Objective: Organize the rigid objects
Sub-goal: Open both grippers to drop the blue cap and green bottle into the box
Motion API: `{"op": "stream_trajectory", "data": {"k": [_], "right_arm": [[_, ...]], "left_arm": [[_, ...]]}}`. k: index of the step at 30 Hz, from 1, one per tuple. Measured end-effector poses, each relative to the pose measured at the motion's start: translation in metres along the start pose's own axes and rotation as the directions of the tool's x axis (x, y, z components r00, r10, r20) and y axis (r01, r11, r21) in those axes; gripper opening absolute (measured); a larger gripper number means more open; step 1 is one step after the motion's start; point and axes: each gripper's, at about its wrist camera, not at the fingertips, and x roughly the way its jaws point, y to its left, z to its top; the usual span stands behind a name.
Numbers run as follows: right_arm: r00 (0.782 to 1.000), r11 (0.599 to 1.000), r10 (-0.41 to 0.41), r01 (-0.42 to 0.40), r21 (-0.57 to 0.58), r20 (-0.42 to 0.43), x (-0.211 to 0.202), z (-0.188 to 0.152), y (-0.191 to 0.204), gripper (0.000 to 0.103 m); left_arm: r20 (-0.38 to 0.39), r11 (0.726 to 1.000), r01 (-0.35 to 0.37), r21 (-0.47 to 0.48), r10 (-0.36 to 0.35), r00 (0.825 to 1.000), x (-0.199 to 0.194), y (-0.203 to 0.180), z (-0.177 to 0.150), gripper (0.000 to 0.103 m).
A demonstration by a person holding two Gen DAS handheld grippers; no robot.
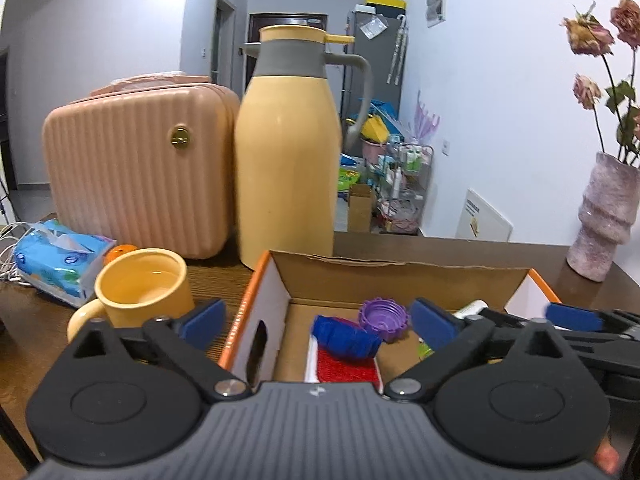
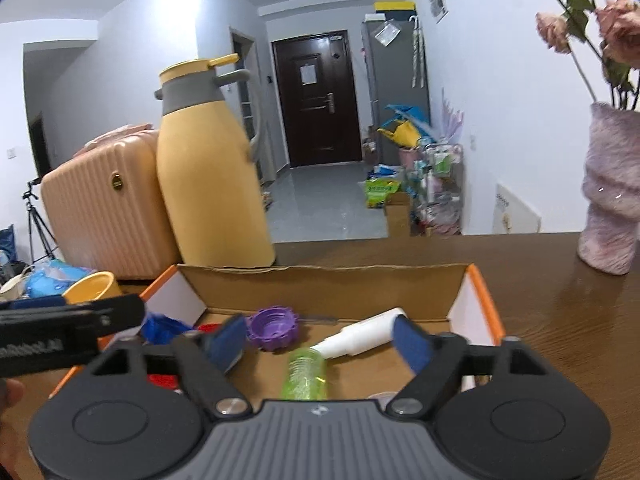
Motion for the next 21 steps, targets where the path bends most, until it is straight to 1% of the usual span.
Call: {"op": "stream_trajectory", "data": {"k": [3,7,21], "right_arm": [[1.000,1.000,-0.006,0.006,-0.003,0.001,-0.0019,0.0011,-0.0023,0.098],[1.000,0.999,-0.029,0.029,-0.016,0.001,-0.0029,0.0010,-0.0027,0.102],[0.997,0.996,-0.078,0.078,-0.036,0.004,-0.0104,-0.0018,-0.0073,0.103]], "left_arm": [[-0.001,1.000,-0.010,-0.001,0.010,1.000,0.0001,0.0014,0.0007,0.103],[-0.003,1.000,-0.021,-0.003,0.020,1.000,0.0011,0.0034,0.0017,0.103],[0.006,0.999,-0.038,0.007,0.038,0.999,-0.0051,0.0044,0.0014,0.103]]}}
